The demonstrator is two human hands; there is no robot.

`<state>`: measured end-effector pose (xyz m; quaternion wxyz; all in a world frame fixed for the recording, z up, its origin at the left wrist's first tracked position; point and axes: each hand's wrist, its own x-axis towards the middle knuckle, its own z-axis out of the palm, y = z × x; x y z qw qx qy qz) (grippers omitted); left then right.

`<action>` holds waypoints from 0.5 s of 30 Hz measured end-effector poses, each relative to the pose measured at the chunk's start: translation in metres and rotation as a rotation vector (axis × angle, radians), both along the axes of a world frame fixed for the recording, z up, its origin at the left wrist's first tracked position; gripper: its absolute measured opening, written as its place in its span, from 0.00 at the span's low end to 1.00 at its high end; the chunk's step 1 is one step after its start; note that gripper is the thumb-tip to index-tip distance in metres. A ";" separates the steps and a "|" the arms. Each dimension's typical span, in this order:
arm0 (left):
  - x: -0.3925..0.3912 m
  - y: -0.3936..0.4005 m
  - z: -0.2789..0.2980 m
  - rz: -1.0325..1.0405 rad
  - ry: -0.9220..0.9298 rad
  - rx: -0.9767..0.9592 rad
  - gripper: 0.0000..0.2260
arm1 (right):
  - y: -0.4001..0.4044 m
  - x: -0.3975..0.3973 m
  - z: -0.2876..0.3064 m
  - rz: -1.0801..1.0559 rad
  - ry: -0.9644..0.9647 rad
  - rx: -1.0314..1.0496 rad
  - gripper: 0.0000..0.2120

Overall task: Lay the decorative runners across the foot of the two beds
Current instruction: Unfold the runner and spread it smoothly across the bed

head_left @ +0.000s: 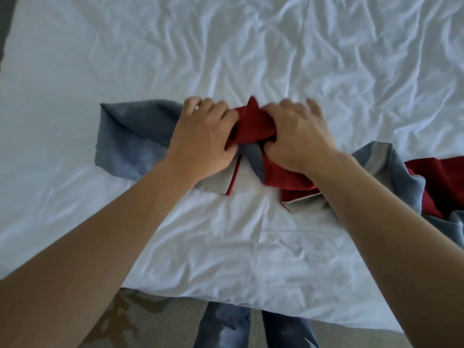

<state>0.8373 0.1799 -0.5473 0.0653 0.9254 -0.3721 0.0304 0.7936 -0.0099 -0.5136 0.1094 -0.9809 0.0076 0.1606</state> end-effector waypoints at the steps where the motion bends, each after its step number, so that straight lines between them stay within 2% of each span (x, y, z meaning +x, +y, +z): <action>1: -0.010 0.005 -0.002 -0.021 0.065 0.019 0.10 | 0.002 -0.008 -0.001 0.042 0.126 0.031 0.33; 2: -0.018 0.010 -0.003 -0.026 0.113 0.020 0.09 | 0.005 -0.015 -0.003 0.054 0.178 0.077 0.32; 3: -0.022 0.012 -0.003 -0.014 0.149 0.006 0.09 | 0.007 -0.018 -0.006 0.043 0.145 0.135 0.27; 4: -0.022 0.012 -0.002 0.011 0.171 -0.017 0.10 | 0.009 -0.017 -0.008 -0.004 0.067 0.197 0.21; 6: -0.013 0.007 0.003 0.066 0.200 -0.034 0.10 | 0.010 -0.005 -0.009 -0.159 -0.071 0.265 0.21; 7: -0.007 0.003 0.004 0.083 0.199 -0.020 0.09 | 0.009 0.001 -0.010 -0.200 -0.093 0.244 0.21; 9: 0.008 -0.001 0.003 0.094 0.156 0.032 0.07 | 0.007 0.010 -0.014 -0.172 -0.068 0.150 0.14; 10: 0.015 -0.002 0.001 0.098 0.151 0.062 0.12 | 0.008 0.010 -0.016 -0.133 -0.003 0.114 0.16; 12: 0.026 -0.004 -0.003 0.095 0.249 0.151 0.24 | 0.011 0.006 -0.020 -0.090 0.169 0.102 0.32; 13: 0.029 -0.005 -0.005 0.084 0.309 0.190 0.25 | 0.014 0.003 -0.023 -0.087 0.204 0.095 0.36; 15: 0.030 -0.007 -0.007 0.038 0.374 0.265 0.18 | 0.021 -0.002 -0.031 -0.064 0.184 0.075 0.34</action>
